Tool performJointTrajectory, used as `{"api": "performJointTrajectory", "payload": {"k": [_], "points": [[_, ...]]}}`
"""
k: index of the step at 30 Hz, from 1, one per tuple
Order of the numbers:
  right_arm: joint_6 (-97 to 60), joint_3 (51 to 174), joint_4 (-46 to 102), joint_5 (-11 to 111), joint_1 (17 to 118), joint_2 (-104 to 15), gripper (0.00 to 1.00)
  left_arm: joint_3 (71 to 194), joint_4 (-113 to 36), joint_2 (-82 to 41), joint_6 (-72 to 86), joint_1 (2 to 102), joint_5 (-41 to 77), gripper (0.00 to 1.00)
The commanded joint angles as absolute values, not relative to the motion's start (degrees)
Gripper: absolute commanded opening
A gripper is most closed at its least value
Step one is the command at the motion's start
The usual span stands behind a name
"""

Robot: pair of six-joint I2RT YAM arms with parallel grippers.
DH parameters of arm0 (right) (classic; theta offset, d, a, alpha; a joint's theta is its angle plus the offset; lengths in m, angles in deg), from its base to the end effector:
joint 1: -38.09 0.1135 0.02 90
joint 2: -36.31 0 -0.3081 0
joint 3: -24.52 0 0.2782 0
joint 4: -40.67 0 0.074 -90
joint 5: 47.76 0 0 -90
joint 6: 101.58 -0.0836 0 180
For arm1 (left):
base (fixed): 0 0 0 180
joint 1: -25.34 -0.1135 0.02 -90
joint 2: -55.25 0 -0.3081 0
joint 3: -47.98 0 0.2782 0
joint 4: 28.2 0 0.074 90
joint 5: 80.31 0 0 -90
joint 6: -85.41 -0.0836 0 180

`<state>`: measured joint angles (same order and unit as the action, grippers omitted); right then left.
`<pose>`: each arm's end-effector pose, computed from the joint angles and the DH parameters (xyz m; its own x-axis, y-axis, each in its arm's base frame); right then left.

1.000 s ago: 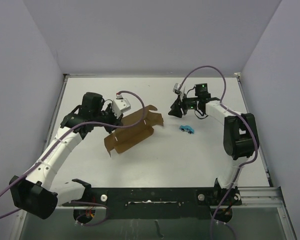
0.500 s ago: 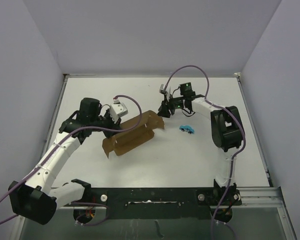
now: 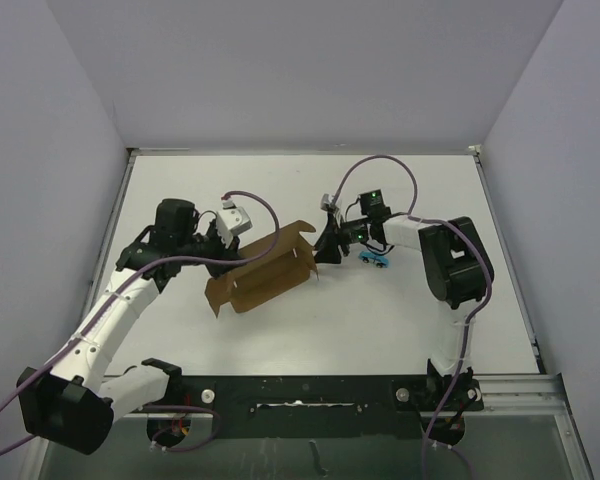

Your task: Fold the paper box

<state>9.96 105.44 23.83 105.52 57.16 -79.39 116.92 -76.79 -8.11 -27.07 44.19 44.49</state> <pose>0.4022 0.2181 0.1450 -0.4428 -0.3277 -0.8346 -0.8962 0.1327 0.4233 0.2335 -0.1301 0.3186 -0.3440 0.4492 -0.8245 0.8569 0.5092 -0.0801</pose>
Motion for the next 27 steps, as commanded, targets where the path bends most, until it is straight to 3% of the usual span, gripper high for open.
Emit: {"api": "performJointTrajectory", "payload": {"k": [1,10,27], "points": [[8.5,104.18,31.41,109.53,56.94,-74.07,0.54,115.57,-72.78,-5.39,-25.89,43.65,49.91,0.0],[7.36,97.59,40.17,110.19,57.34,-71.13,0.62,113.68,-71.68,-4.29,-25.54,43.18,52.69,0.0],[1.19,92.39,53.8,107.53,57.97,-70.93,0.64,112.17,-70.44,-4.66,-24.72,41.89,55.56,0.0]]}}
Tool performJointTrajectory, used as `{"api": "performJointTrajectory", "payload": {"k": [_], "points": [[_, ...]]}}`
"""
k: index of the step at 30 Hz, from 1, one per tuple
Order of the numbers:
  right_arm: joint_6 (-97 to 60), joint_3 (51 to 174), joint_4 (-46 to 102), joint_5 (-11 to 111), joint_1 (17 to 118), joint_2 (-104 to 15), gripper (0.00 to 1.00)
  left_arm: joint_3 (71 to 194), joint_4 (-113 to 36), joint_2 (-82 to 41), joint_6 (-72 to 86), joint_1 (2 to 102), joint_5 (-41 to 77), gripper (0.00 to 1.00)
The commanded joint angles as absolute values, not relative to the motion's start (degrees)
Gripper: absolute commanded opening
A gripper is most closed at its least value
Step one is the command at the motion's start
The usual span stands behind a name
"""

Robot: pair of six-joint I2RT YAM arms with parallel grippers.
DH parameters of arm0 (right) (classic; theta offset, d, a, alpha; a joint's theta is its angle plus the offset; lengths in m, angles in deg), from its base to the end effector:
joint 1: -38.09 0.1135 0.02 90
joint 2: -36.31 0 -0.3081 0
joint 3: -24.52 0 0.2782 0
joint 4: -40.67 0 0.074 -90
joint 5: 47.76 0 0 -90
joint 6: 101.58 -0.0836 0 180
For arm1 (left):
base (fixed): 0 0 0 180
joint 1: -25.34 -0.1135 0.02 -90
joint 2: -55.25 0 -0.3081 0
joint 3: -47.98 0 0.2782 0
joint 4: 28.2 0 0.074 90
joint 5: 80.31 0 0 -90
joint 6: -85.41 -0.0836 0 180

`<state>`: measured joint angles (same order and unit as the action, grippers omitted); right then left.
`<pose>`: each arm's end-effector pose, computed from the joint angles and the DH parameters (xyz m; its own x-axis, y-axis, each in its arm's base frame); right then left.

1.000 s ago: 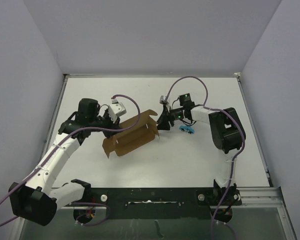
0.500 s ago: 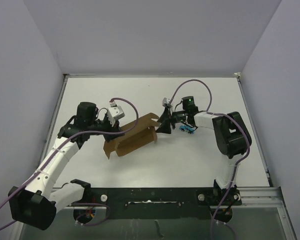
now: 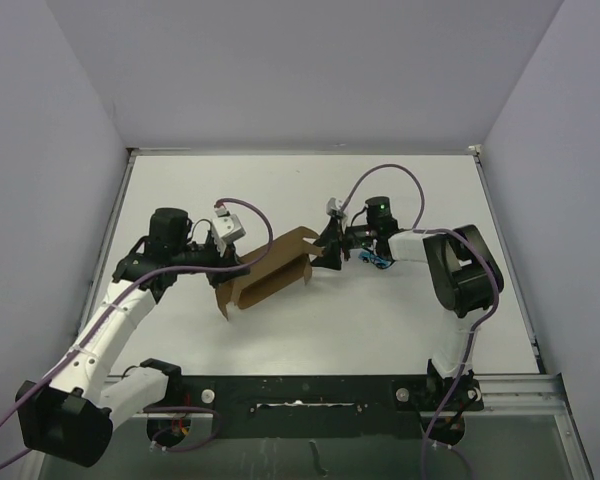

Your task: Fold the paper box

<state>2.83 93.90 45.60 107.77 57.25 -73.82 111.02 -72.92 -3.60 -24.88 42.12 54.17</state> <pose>0.3764 0.2113 0.1576 -0.3281 -0.2231 -0.9179 -0.9445 0.0966 0.3141 0.2125 -0.1253 0.3107 -0.3353 0.3595 -0.8708 0.8872 0.4315 -0.1635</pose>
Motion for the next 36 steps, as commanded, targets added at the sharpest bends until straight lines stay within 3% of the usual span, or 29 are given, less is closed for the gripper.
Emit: {"api": "performJointTrajectory", "payload": {"k": [1,11,25,31,36], "points": [[0.71,91.69,55.44,106.64,58.18,-71.0,0.66,112.33,-70.45,-5.08,-24.58,41.87,55.04,0.0],[-4.07,87.03,70.89,101.11,60.67,-72.2,0.71,113.42,-70.63,-8.43,-23.6,40.57,54.14,0.0],[-6.07,87.12,77.22,96.04,63.11,-76.14,0.7,114.22,-68.92,-10.79,-20.76,36.99,58.13,0.0],[-7.33,87.89,80.03,94.72,64.89,-78.32,0.66,114.41,-68.54,-11.71,-19.71,36.05,60.38,0.0],[-8.48,88.87,81.61,94.09,65.48,-79.32,0.53,114.37,-68.19,-12.29,-18.9,35.41,61.5,0.0]]}}
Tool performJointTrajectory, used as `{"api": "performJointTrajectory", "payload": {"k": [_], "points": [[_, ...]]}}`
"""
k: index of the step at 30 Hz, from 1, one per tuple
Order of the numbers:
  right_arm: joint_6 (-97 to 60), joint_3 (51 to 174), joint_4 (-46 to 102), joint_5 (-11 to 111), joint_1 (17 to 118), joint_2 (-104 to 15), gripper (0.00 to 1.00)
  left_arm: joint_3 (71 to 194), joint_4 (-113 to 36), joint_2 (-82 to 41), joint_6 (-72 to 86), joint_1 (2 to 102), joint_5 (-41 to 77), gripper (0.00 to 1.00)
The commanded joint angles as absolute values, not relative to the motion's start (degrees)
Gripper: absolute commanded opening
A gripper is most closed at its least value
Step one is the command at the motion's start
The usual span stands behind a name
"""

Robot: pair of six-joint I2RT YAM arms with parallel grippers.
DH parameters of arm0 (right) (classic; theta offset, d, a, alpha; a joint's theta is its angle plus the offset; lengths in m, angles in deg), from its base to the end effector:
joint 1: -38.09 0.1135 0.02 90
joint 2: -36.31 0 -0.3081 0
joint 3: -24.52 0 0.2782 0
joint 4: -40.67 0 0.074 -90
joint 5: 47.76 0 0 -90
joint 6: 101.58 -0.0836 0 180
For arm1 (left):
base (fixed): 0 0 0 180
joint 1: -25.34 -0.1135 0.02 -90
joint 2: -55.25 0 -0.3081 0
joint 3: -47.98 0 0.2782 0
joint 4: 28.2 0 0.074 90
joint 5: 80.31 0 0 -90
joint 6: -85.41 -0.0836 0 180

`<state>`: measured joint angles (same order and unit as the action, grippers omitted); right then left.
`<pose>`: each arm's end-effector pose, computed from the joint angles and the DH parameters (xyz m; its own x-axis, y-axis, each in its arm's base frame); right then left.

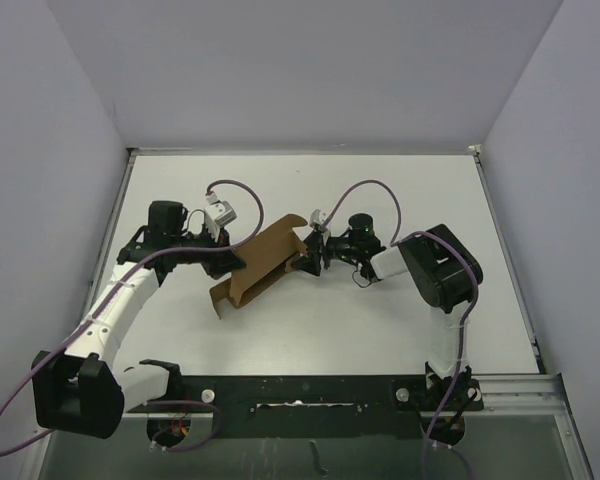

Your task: Fold the paper box

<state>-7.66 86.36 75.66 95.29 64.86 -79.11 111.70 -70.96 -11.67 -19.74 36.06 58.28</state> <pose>0.3585 0.2557 0.1283 -0.2192 -0.1566 -0.9630 -0.9643 0.1852 0.1894 0.2505 -0.1112 0.2885 -0.5157 0.2736 -0.8119 0.7978 0.4988 -0.3387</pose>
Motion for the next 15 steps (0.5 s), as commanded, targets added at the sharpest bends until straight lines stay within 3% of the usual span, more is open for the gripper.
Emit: {"api": "performJointTrajectory", "payload": {"k": [1,5,13,15], "points": [[-8.63,88.98,81.76,94.03,65.39,-79.44,0.51,114.35,-68.05,-12.4,-18.58,35.3,61.68,0.0],[-9.11,89.13,82.86,94.24,65.44,-79.45,0.39,114.51,-67.48,-12.92,-16.95,34.61,62.78,0.0],[-8.95,89.71,80.51,94.14,65.7,-77.92,0.05,114.72,-66.75,-13.07,-12.47,34.17,63.5,0.0],[-8.45,89.76,78.64,93.9,65.64,-76.69,0.0,114.69,-66.06,-12.61,-10.3,34.04,63.19,0.0]]}}
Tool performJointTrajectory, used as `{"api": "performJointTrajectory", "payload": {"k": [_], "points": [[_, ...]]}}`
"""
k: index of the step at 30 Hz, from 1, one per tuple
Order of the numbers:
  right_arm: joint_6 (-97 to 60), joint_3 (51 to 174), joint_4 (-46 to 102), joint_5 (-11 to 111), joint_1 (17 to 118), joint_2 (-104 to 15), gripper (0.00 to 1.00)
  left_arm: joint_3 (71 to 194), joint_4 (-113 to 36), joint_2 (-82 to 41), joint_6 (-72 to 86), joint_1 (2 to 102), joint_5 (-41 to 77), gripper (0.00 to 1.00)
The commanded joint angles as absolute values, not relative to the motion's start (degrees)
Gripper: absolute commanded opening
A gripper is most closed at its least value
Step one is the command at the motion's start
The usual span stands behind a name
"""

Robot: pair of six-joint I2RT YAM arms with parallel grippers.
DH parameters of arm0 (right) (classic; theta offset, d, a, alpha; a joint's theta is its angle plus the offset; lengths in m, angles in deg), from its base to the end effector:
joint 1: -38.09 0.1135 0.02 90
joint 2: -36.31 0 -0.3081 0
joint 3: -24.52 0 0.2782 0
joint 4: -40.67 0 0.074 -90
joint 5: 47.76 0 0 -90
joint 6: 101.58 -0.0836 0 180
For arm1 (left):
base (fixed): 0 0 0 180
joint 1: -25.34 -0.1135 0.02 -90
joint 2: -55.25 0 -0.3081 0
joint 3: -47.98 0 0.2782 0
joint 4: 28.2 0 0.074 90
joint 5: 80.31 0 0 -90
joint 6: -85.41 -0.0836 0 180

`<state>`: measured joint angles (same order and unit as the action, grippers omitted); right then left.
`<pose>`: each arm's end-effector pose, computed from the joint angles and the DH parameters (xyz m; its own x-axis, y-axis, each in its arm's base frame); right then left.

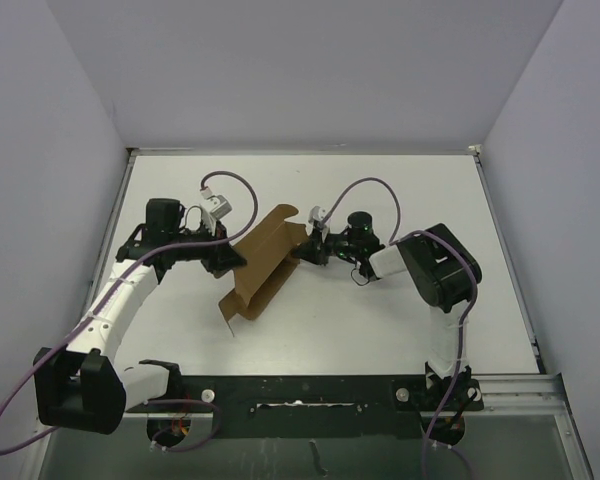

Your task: Fold the paper box

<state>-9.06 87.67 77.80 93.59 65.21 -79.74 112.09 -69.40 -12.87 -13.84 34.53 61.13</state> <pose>0.3659 0.2608 0.1341 -0.1997 -0.1331 -0.9708 -0.9634 0.2076 0.1697 0.2576 -0.1079 0.2905 -0.5881 0.1966 -0.7846 0.7476 0.5023 -0.4345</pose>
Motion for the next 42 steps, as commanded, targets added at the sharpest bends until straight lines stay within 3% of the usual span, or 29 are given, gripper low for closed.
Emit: {"api": "performJointTrajectory", "payload": {"k": [1,4,11,15,22,25,29,35,42], "points": [[-7.69,89.97,76.41,93.77,65.63,-75.62,0.0,114.71,-65.39,-12.23,-8.78,34.0,62.64,0.0],[-3.32,91.57,64.24,92.9,65.68,-71.06,0.0,115.16,-64.39,-10.93,-4.03,33.95,60.36,0.0],[12.37,100.81,20.2,85.86,65.61,-60.47,0.0,113.0,-60.7,-9.18,10.89,33.96,54.81,0.02],[18.05,103.42,3.16,81.87,64.64,-57.29,0.0,109.32,-54.04,-8.94,20.37,34.32,56.7,0.15],[22.47,107.02,-18.74,77.65,62.28,-55.81,0.0,102.89,-40.48,-8.87,31.08,41.25,57.04,0.48],[22.89,105.98,-20.45,76.51,61.5,-54.42,0.0,101.03,-37.85,-10.2,33.0,44.41,56.16,0.56],[22.47,105.61,-20.8,74.02,61.7,-54.25,0.0,98.98,-36.32,-12.69,33.93,47.43,54.95,0.58],[21.84,105.33,-19.86,68.83,61.69,-55.87,0.0,98.19,-33.8,-14.8,36.13,49.63,53.53,0.55],[20.84,105.08,-18.24,64.43,61.72,-57.8,0.03,99.9,-34.27,-19.57,34.59,50.33,51.61,0.08]]}}
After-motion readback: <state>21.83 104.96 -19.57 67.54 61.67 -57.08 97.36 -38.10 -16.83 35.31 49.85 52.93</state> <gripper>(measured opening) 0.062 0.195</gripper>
